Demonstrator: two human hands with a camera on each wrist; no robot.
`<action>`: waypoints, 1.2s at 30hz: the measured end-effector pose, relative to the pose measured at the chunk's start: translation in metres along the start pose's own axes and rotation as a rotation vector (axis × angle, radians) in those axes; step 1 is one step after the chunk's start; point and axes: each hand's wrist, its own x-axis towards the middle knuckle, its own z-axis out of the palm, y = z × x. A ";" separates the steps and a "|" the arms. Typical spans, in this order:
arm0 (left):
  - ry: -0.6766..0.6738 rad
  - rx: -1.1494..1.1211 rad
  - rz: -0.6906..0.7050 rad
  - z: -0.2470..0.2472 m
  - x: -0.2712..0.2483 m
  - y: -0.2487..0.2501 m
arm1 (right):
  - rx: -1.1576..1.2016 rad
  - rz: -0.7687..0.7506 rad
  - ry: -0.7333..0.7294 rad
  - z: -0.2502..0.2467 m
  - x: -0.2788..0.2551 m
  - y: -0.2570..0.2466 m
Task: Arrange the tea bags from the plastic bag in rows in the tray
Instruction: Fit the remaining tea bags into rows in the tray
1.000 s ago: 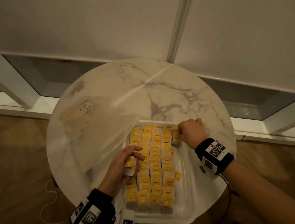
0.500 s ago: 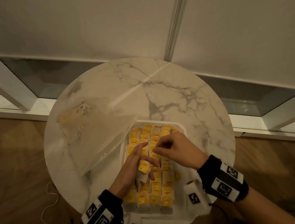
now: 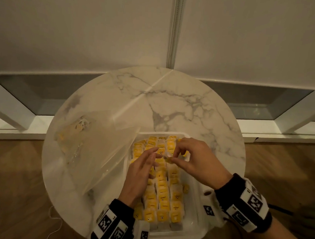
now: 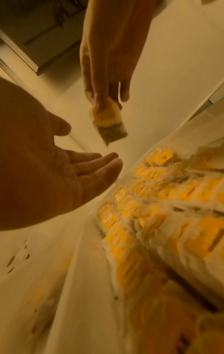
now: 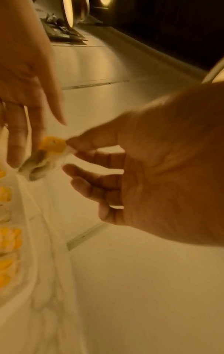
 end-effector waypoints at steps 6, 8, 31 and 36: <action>-0.002 0.105 0.109 -0.005 0.000 -0.003 | 0.030 0.020 -0.060 -0.009 -0.008 0.008; -0.011 0.135 0.161 -0.002 0.000 -0.002 | 0.115 0.038 -0.132 -0.009 -0.010 0.010; -0.055 0.138 0.030 -0.032 -0.024 -0.020 | -0.356 0.137 -0.293 0.004 0.029 0.063; -0.019 0.173 0.008 -0.053 -0.043 -0.029 | -0.550 0.131 -0.263 0.018 0.043 0.064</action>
